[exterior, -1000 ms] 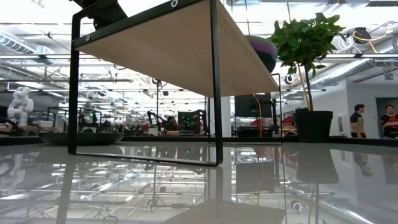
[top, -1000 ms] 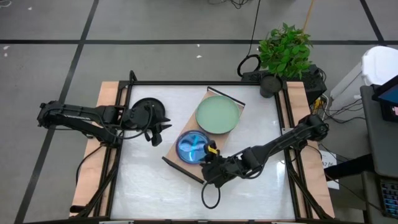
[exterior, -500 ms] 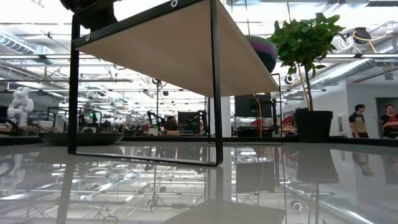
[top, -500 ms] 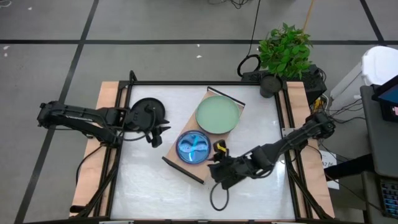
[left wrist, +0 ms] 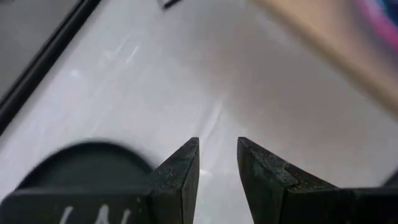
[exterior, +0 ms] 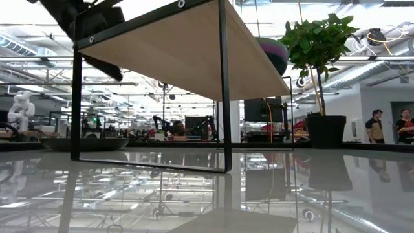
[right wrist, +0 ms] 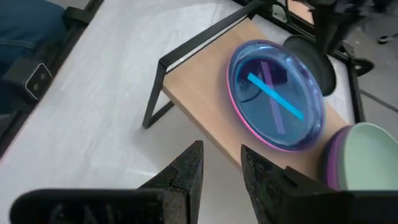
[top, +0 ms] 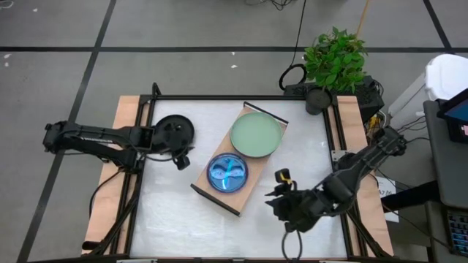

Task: Place and stack plates onto a shelf
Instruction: Stack the big black plate on top of the big green plate

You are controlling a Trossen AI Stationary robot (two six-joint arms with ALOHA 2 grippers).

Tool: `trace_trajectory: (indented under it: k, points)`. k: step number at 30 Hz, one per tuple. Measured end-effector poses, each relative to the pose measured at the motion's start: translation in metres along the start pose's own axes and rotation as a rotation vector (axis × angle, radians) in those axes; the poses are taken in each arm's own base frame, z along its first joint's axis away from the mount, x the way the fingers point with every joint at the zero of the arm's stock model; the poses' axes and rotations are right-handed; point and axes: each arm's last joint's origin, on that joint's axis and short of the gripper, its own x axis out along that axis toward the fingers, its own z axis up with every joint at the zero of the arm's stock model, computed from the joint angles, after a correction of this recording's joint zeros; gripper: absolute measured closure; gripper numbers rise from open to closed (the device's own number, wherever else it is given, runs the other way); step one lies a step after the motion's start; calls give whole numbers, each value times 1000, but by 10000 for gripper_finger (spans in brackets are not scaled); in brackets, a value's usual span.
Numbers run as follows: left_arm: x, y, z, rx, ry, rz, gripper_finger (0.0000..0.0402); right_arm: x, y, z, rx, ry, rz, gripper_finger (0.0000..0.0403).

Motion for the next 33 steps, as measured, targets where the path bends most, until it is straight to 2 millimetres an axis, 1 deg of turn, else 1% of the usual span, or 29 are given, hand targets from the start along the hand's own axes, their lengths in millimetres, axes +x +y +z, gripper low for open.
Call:
trace_trajectory:
  k: [5,8,10,20,27,33]
  points:
    - [10,9,-15,-119,86,54,286,-6,8,-5,-20,20,-35,310]
    - [17,15,-25,-235,140,86,286,-7,10,-6,-4,22,-32,310]
    - [20,20,-29,-273,169,96,286,-8,10,-6,-1,22,-31,310]
    - [37,35,-50,-329,282,129,286,-6,7,-6,-28,26,-38,310]
    - [53,39,-55,-382,358,150,286,-6,7,-5,-40,20,-56,310]
    - [67,39,-56,-375,399,164,286,-6,7,-5,-58,18,-67,310]
